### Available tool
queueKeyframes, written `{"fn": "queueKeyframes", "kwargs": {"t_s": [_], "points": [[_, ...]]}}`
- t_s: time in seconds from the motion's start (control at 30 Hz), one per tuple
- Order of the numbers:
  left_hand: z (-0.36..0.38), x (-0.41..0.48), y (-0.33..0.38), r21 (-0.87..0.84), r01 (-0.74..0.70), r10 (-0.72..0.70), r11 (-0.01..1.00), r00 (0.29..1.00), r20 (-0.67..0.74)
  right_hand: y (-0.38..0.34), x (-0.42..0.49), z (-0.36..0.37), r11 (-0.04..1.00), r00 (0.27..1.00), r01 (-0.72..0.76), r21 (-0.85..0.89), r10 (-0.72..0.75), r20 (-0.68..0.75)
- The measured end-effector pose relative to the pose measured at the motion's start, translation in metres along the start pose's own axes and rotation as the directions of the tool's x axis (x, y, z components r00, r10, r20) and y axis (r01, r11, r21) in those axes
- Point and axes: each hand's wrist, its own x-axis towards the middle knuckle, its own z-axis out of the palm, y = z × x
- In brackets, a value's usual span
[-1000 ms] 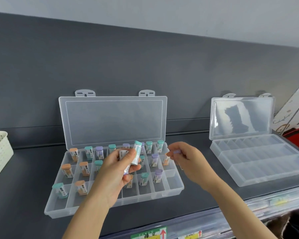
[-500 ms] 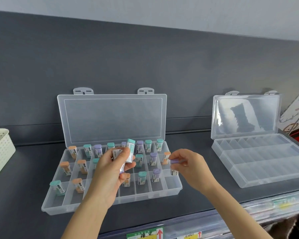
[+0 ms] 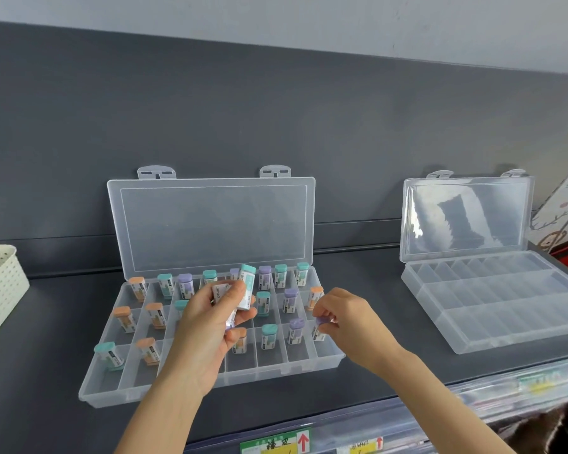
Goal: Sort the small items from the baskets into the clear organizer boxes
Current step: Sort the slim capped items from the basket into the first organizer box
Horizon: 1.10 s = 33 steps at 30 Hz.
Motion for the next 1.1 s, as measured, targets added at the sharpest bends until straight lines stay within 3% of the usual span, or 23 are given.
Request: {"fn": "queueKeyframes", "kwargs": {"t_s": [0.2, 0.43, 0.6, 0.8, 0.97, 1.1], "points": [[0.0, -0.003, 0.004, 0.002, -0.011, 0.011, 1.0, 0.999, 0.042, -0.002, -0.002, -0.002, 0.998, 1.0, 0.004, -0.059, -0.005, -0.02], [0.003, -0.01, 0.01, 0.051, -0.045, 0.04, 0.998, 0.994, 0.101, -0.035, 0.017, -0.035, 0.966, 0.987, 0.002, 0.257, 0.039, -0.153], [0.001, -0.017, 0.016, 0.095, -0.061, 0.049, 0.994, 0.99, 0.131, -0.075, 0.039, -0.043, 0.84, 1.0, -0.023, 0.542, 0.01, 0.027], [-0.007, -0.018, 0.024, 0.137, -0.072, 0.055, 0.988, 0.991, 0.122, -0.092, 0.05, -0.046, 0.696, 0.991, -0.071, 0.714, -0.03, 0.127], [-0.003, -0.013, 0.025, 0.215, -0.06, 0.035, 0.975, 0.992, 0.118, -0.089, 0.054, -0.052, 0.677, 0.99, -0.09, 0.731, -0.021, 0.142], [-0.002, -0.002, 0.024, 0.209, -0.006, 0.0, 0.978, 0.999, 0.033, -0.068, 0.062, -0.07, 0.733, 0.996, -0.056, 0.678, 0.088, -0.014]]}}
